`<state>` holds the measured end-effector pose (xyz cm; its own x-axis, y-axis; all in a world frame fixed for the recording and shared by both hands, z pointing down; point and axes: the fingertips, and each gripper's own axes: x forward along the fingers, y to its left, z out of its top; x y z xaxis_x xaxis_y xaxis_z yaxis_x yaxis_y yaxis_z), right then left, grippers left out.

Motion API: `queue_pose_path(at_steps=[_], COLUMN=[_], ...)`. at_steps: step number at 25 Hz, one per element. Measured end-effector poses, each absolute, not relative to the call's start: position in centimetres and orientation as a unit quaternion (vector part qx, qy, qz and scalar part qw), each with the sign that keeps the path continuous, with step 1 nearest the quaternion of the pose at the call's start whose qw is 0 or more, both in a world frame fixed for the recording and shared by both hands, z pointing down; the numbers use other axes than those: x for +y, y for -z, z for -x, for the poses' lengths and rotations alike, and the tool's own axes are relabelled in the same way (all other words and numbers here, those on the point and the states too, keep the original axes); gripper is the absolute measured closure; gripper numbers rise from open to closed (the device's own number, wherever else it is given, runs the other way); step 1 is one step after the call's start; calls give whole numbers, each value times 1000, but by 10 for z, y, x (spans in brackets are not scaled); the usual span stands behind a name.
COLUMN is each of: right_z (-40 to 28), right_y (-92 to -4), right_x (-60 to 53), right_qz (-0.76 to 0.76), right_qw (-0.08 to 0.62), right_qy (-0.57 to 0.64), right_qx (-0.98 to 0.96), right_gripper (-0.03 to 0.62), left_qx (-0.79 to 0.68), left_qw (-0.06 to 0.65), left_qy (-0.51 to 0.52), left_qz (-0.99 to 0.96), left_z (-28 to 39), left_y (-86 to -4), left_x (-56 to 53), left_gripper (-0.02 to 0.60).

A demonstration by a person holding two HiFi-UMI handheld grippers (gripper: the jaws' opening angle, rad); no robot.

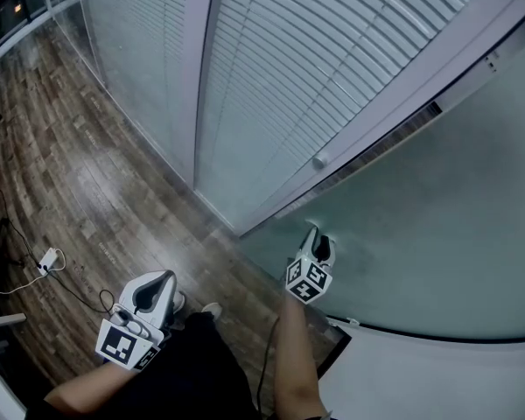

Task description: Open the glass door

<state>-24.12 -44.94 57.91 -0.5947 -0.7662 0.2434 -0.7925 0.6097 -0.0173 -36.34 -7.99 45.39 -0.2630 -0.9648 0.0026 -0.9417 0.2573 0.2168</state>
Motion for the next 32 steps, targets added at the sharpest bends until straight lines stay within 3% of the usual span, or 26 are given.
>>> queue_pose_path(at_steps=[6, 12, 32], right_z=[238, 230, 191], right_y=[-578, -569, -568], right_x=[-434, -407, -313], right_qz=[-432, -421, -414], right_qw=[111, 114, 116], right_qy=[-64, -58, -57], right_qx=[-893, -898, -901], right_gripper=[480, 480, 480], left_qx=[-786, -752, -657], left_qw=[70, 29, 33], left_qy=[93, 77, 115], left_qz=[-607, -654, -744], left_z=[373, 354, 329], left_y=[-450, -425, -414], left_x=[-78, -85, -87], left_gripper=[581, 581, 581])
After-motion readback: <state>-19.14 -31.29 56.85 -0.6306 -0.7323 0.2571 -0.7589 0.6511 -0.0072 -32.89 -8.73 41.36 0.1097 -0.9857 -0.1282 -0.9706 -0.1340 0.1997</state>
